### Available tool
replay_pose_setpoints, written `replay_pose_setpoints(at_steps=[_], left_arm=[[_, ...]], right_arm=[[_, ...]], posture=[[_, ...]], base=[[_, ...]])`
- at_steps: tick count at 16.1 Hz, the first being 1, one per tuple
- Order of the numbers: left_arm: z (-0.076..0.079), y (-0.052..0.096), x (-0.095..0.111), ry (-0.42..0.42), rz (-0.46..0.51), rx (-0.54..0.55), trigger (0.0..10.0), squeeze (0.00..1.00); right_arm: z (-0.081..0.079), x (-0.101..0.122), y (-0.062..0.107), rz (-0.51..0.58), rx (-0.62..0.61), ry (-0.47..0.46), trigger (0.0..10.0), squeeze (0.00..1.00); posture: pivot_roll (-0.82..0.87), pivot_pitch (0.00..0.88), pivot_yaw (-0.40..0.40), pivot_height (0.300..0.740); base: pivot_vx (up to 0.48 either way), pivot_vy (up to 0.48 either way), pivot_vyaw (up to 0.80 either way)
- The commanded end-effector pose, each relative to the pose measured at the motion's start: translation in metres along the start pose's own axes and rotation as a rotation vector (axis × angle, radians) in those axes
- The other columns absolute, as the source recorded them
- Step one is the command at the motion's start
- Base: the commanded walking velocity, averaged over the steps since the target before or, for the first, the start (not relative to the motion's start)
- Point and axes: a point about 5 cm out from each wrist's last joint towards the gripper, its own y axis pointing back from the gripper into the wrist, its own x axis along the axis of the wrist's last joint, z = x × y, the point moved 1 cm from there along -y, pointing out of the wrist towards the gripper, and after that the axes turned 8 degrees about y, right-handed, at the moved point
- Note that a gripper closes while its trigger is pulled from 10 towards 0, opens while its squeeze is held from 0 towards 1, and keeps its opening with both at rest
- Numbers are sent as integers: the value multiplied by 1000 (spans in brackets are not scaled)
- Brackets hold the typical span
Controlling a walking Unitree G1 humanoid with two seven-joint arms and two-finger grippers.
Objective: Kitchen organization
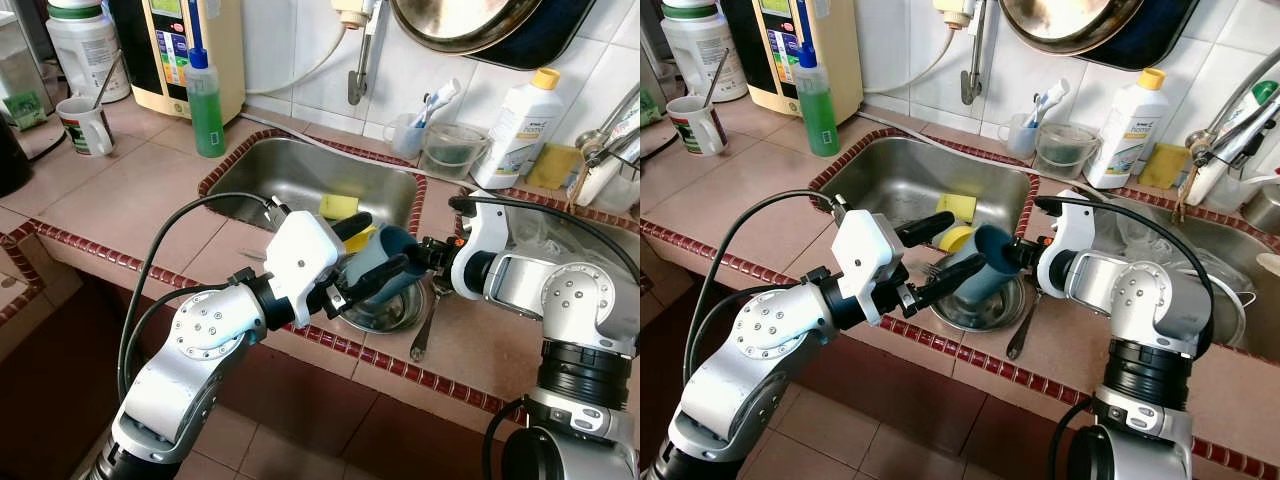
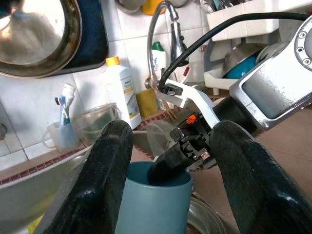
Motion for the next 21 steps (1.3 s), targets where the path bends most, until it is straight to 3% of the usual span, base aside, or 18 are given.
replay_pose_setpoints(at_steps=[1,9,10,11,15,21], left_arm=[[2,0,4,-10,13,-4,10000,0],[1,-2,4,-10,16,-3,10000,0],[1,-2,4,-11,17,-2,10000,0],[1,-2,4,-11,17,-1,10000,0],[-1,-1,4,-12,18,4,10000,0],[-13,-2,4,-26,14,18,10000,0]], right_arm=[[0,5,2,5,-5,1,0,0],[1,6,3,4,0,10,0,0],[0,6,4,13,7,14,3294,0],[1,7,5,20,4,22,9961,0],[1,15,14,54,-11,49,10000,0],[-4,49,33,171,-11,135,10000,0]], posture=[[-46,40,-100,740],[-48,36,-99,740],[-48,35,-99,740],[-48,36,-98,740],[-50,29,-94,740],[-56,0,-80,740]], base=[[0,0,0],[0,0,0],[0,0,0],[0,0,0],[0,0,0],[0,0,0]])
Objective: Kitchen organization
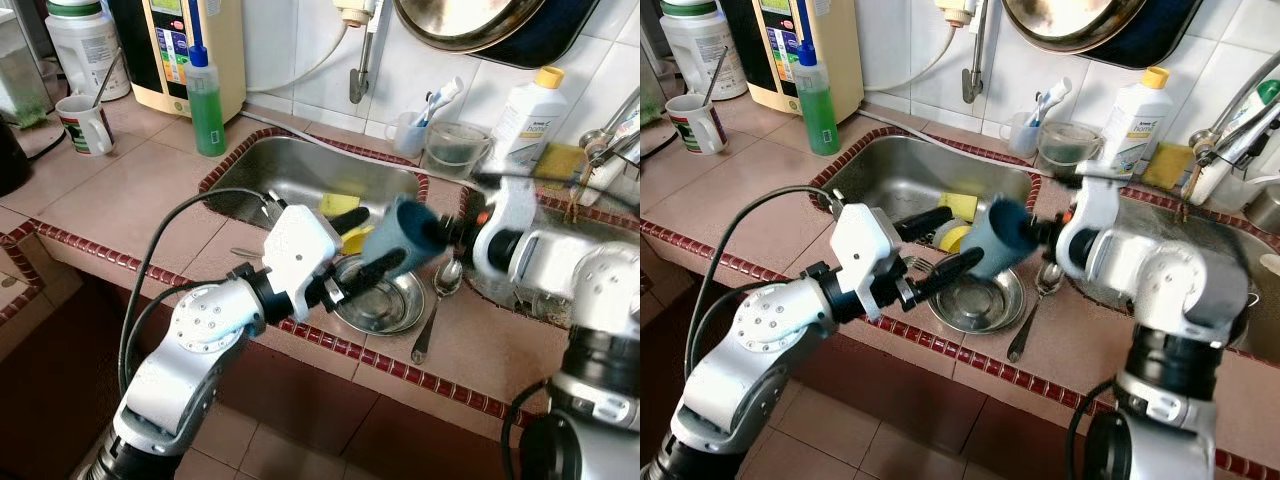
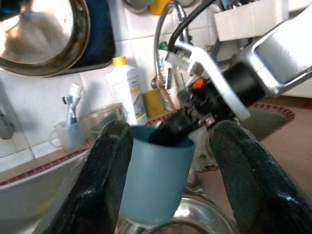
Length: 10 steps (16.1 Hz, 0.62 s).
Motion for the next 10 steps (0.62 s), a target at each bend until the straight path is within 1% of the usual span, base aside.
replay_pose_setpoints(at_steps=[1,4,6,7,8,9,10], left_arm=[[-6,0,3,-19,7,6,10000,0],[-19,1,5,-41,4,38,10000,0],[-33,0,5,-43,-11,104,10000,0],[-41,0,1,-59,-44,155,10000,0],[-48,-1,-3,-80,-66,207,10000,0],[-56,-3,-6,-41,-69,273,10000,0],[-59,-4,-7,-23,-62,303,10000,0]], right_arm=[[-2,18,8,82,-4,39,10000,0],[-2,33,10,229,-20,118,10000,0],[-1,39,12,354,-63,207,10000,0],[0,42,13,467,-119,283,10000,0],[1,39,11,502,-126,287,10000,0],[1,34,8,556,-106,228,10000,0],[-5,30,8,612,-92,281,10000,0]], posture=[[-55,0,-79,740],[-46,0,-73,740],[-39,0,-68,740],[-37,0,-66,740],[-38,0,-63,740],[-37,0,-59,740],[-37,0,-55,740]], base=[[0,0,0],[0,0,0],[0,0,0],[0,0,0],[0,0,0],[0,0,0],[0,0,0]])
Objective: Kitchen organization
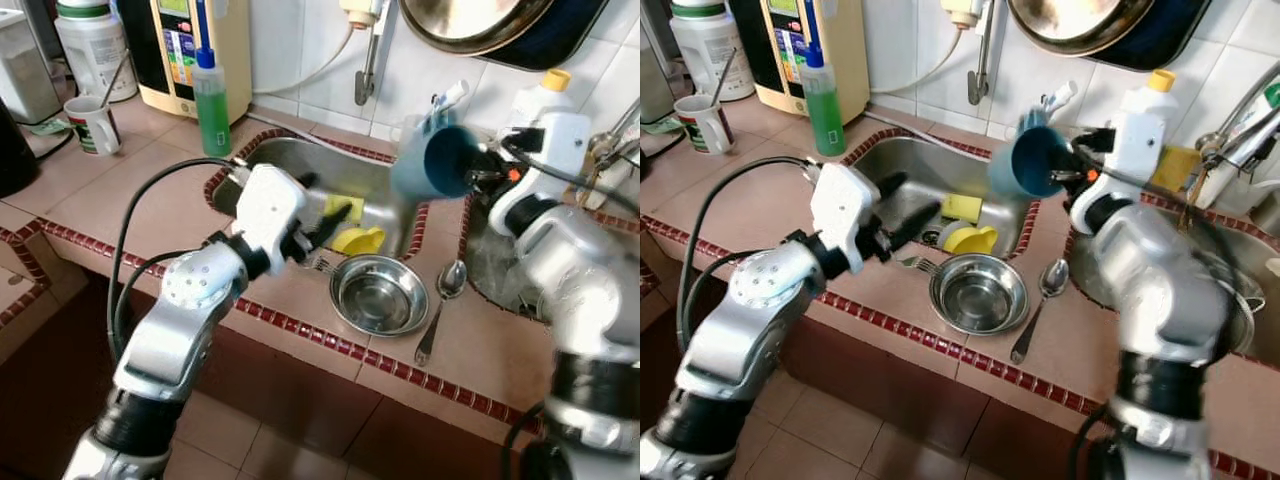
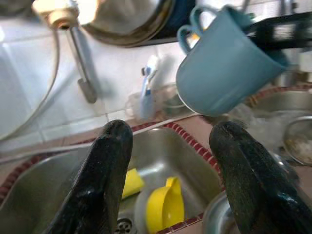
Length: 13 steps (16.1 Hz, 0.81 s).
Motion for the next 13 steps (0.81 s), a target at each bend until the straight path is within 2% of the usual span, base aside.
replay_pose_setpoints(at_steps=[1,2,4,5,6,7,9,13], left_arm=[[-3,-4,5,-13,15,25,10000,0],[-5,-8,3,7,17,57,10000,0],[-11,-15,1,55,27,109,10000,0],[-16,-18,2,81,33,134,10000,0],[-20,-20,2,109,41,157,10000,0],[-26,-23,2,141,46,182,10000,0],[-36,-26,0,172,44,221,10000,0],[-46,-27,-3,224,46,231,10000,0]], right_arm=[[-3,5,2,79,22,18,10000,0],[-8,0,4,138,38,24,10000,0],[-11,-10,7,165,21,15,10000,0],[-12,-13,8,183,9,72,10000,0],[-11,-16,9,189,-2,84,10000,0],[-9,-19,11,195,-23,48,10000,0],[-3,-21,14,221,-78,65,10000,0],[-1,-21,17,265,-114,129,10000,0]], posture=[[-37,0,-55,740],[-33,0,-50,740],[-32,0,-46,740],[-33,0,-42,740],[-35,0,-41,740],[-38,0,-38,740],[-45,0,-36,740],[-56,0,-27,740]], base=[[0,0,0],[0,0,0],[0,0,0],[0,0,0],[0,0,0],[0,0,0],[0,0,0],[0,0,0]])
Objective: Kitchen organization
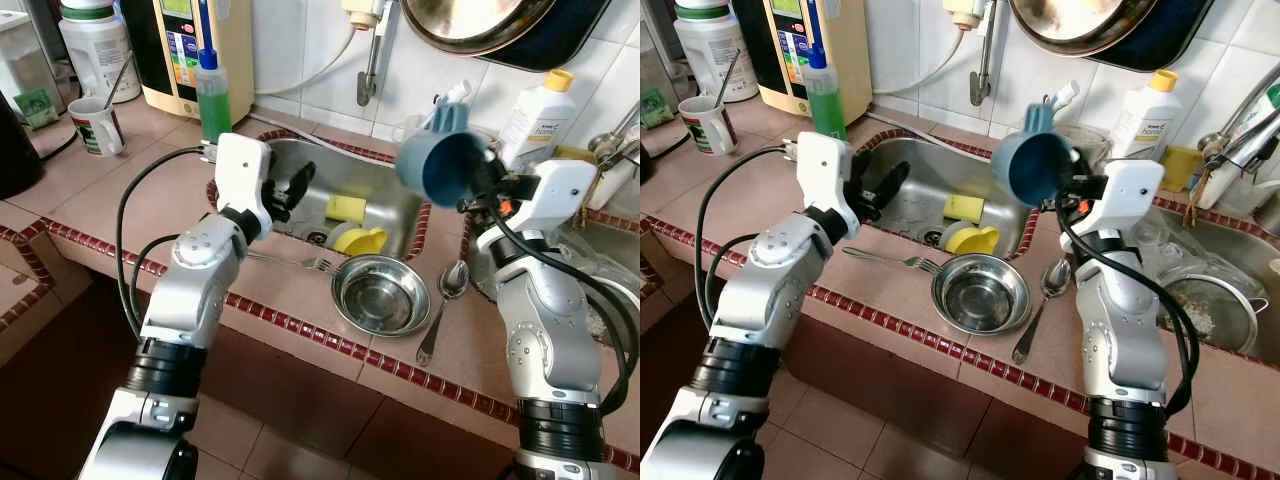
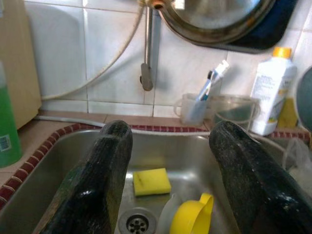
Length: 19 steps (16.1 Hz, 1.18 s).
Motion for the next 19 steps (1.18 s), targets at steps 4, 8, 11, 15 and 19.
replay_pose_setpoints(at_steps=[4,8,11,15,19], left_arm=[[3,-6,7,15,23,-33,10000,0],[6,-7,8,18,31,-59,10000,0],[8,-8,8,2,30,-72,10000,0],[11,-8,6,-9,25,-88,10000,0],[13,-8,6,-21,24,-97,10000,0]], right_arm=[[-2,-3,2,11,3,37,10000,0],[-5,-4,0,15,7,44,10000,0],[-5,-5,-1,14,8,49,10000,0],[-6,-6,0,11,10,49,10000,0],[-4,-7,1,7,7,56,10000,0]], posture=[[-52,0,-24,740],[-48,0,-24,740],[-47,0,-23,740],[-49,0,-22,740],[-52,0,-21,740]], base=[[0,0,0],[0,0,0],[0,0,0],[62,0,0],[272,0,0]])
